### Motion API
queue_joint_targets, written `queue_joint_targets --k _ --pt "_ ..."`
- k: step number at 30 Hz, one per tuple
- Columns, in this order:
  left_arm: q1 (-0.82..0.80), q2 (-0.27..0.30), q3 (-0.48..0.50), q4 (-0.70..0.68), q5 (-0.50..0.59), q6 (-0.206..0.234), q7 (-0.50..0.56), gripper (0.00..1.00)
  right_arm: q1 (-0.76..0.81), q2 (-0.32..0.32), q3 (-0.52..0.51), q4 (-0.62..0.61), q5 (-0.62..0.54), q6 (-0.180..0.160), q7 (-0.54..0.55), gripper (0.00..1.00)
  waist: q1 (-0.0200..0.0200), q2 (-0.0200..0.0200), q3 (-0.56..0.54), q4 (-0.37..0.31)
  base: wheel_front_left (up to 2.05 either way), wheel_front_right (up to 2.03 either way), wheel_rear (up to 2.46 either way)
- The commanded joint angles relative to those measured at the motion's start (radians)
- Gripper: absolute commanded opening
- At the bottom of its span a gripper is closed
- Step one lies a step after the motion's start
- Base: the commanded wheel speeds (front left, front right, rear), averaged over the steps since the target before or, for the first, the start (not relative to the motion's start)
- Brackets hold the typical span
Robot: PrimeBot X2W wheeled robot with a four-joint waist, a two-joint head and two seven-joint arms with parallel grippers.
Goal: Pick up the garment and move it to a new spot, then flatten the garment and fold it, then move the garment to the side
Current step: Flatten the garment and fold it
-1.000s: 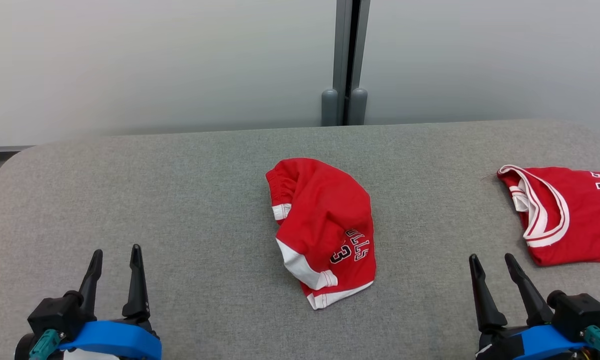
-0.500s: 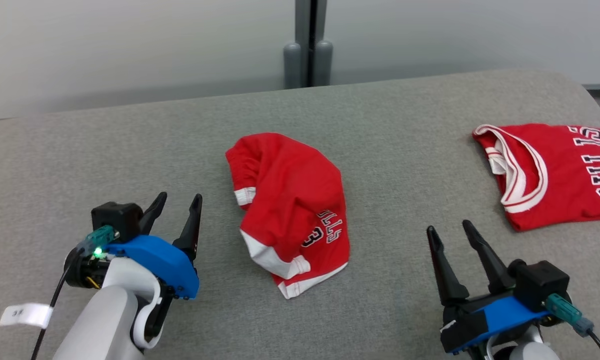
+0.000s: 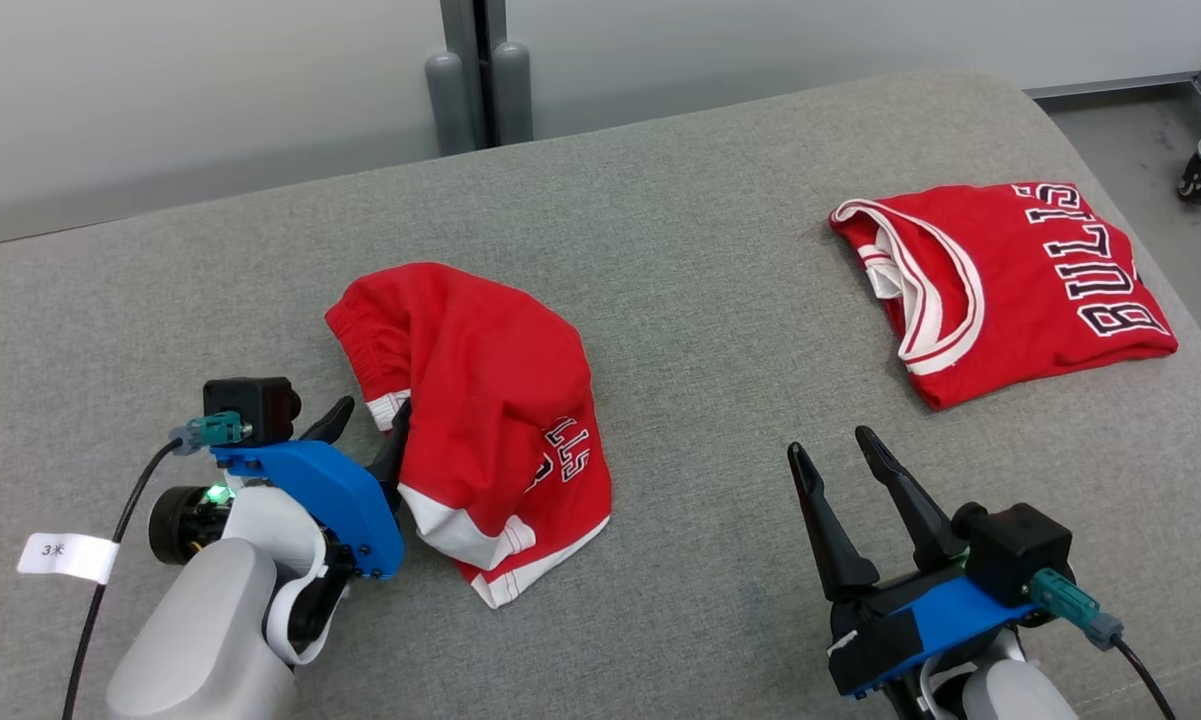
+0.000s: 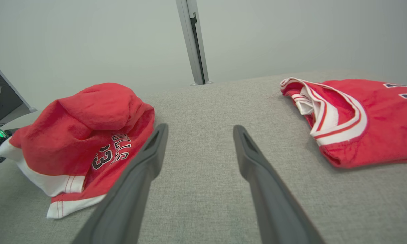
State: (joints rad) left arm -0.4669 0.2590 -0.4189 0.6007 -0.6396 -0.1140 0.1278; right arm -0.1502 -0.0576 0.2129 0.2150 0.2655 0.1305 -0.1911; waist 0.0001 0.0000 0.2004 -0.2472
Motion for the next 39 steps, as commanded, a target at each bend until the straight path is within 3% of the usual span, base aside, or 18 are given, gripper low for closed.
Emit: queue_joint_targets --k 1,5,6,7,8,15,21,26,30,33,39 --pt "-0.012 -0.002 0.002 0.003 -0.017 -0.007 0.003 1.0 -0.015 0.001 0.001 0.006 0.003 0.0 -0.007 1.0 -0.0001 0.0 -0.001 -0.005 0.0 0.0 0.0" --pt "-0.017 -0.012 -0.014 -0.015 -0.084 -0.017 0.012 1.0 -0.028 0.001 0.003 0.014 0.003 0.0 -0.012 1.0 -0.0001 0.0 0.001 -0.017 0.0 0.0 0.0" --pt "-0.018 -0.01 -0.022 -0.017 -0.097 -0.018 0.015 0.65 -0.031 0.001 0.004 0.015 0.004 0.0 -0.014 1.0 -0.0001 0.0 0.001 -0.019 0.0 0.0 0.0" --pt "-0.019 -0.006 -0.032 -0.019 -0.107 -0.019 0.018 0.38 -0.033 0.0 0.005 0.016 0.005 0.0 -0.014 1.0 -0.0001 0.0 0.001 -0.02 0.0 0.0 0.0" --pt "-0.02 -0.006 -0.044 -0.026 -0.121 -0.019 0.021 0.0 -0.034 -0.001 0.006 0.018 0.006 0.0 -0.015 1.0 -0.0001 0.0 0.001 -0.021 0.0 0.0 0.0" --pt "-0.087 -0.023 -0.102 -0.121 -0.19 -0.02 -0.054 0.0 -0.009 -0.006 -0.018 0.023 0.003 0.0 -0.017 1.0 -0.0001 0.0 -0.025 0.003 0.0 0.0 0.0" --pt "-0.252 -0.129 -0.141 -0.159 -0.176 -0.017 -0.069 0.0 0.021 -0.011 -0.051 0.017 -0.003 0.0 -0.007 1.0 -0.0001 0.0 -0.069 0.046 0.0 0.0 0.0" --pt "-0.392 -0.191 -0.169 -0.125 -0.171 0.012 -0.093 0.0 0.029 -0.01 -0.047 0.008 -0.004 0.0 0.002 1.0 -0.0001 0.0 -0.096 0.045 0.0 0.0 0.0" --pt "-0.461 -0.207 -0.192 -0.13 -0.228 0.046 -0.153 0.0 0.031 -0.008 -0.042 0.006 -0.005 0.0 0.008 1.0 -0.0001 0.0 -0.107 0.039 0.0 0.0 0.0" --pt "-0.48 -0.207 -0.238 -0.161 -0.309 0.098 -0.216 0.0 0.036 -0.006 -0.052 0.003 -0.007 0.0 0.005 1.0 -0.0001 0.0 -0.106 0.048 0.0 0.0 0.0" --pt "-0.352 -0.179 -0.309 -0.078 -0.348 0.192 -0.218 0.0 0.043 -0.001 -0.068 -0.003 0.0 0.0 -0.006 1.0 -0.0001 0.0 -0.088 0.089 0.0 0.0 0.0"
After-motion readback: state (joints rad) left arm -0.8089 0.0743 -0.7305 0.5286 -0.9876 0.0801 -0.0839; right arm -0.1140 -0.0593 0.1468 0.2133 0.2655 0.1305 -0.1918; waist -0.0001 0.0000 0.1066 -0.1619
